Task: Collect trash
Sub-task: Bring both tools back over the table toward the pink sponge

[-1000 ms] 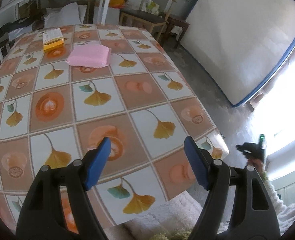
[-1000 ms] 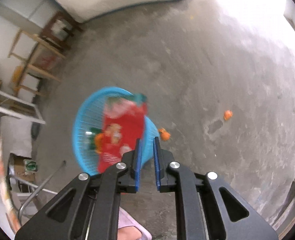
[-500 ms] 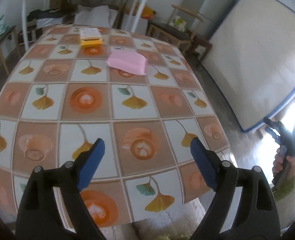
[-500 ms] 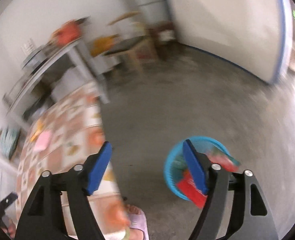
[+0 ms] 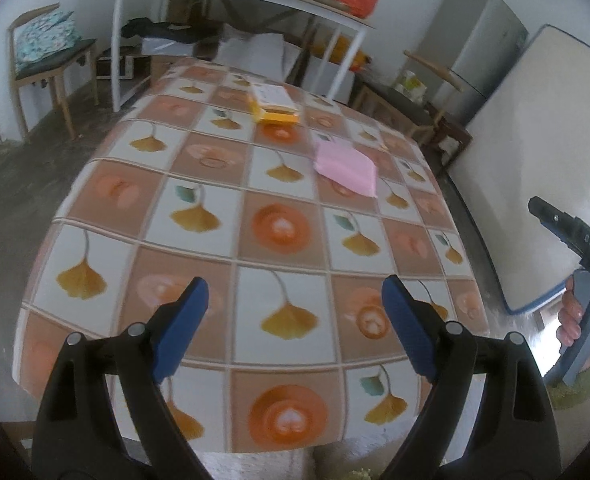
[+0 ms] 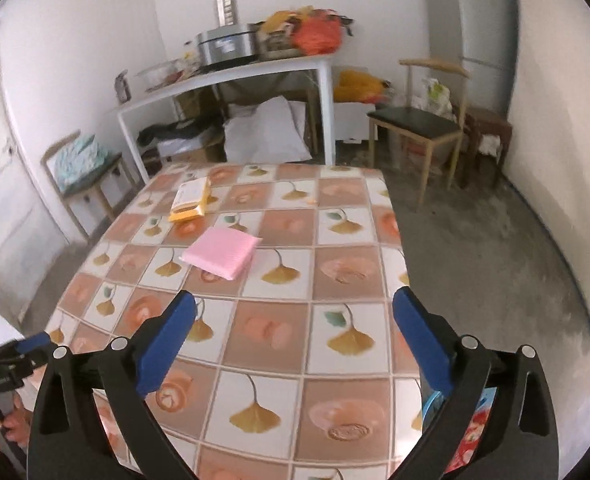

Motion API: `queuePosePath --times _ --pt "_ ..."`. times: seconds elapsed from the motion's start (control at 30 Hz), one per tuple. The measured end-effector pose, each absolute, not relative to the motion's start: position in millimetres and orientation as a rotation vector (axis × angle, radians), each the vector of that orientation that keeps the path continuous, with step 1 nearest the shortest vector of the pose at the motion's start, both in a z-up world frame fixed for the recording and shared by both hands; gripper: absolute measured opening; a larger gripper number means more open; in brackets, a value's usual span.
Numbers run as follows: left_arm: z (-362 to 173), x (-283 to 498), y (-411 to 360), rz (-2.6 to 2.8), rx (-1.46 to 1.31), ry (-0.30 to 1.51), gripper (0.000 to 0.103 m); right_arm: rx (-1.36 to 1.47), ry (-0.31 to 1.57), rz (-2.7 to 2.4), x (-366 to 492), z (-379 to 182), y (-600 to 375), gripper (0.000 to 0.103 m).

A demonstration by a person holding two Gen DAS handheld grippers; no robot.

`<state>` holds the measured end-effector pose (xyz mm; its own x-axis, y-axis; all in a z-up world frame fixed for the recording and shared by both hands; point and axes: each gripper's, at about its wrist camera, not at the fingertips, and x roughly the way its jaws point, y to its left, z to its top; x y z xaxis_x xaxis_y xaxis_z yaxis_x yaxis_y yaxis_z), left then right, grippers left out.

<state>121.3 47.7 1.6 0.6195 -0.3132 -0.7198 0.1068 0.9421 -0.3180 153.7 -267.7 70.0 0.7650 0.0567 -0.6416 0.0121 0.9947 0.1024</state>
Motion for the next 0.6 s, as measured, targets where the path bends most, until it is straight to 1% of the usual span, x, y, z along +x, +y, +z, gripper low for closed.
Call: queuePosePath --times 0.23,0.43,0.6 --pt "-0.6 134.7 72.6 -0.201 -0.287 0.882 0.084 -0.013 0.702 -0.012 172.2 86.6 -227.2 0.097" --pt "-5.8 149.1 84.0 -0.177 -0.3 0.897 0.084 -0.113 0.763 -0.018 200.4 79.0 -204.0 0.097" --pt "-15.0 162.9 88.0 -0.156 -0.306 0.929 0.084 -0.197 0.773 -0.064 217.2 70.1 -195.5 0.097"
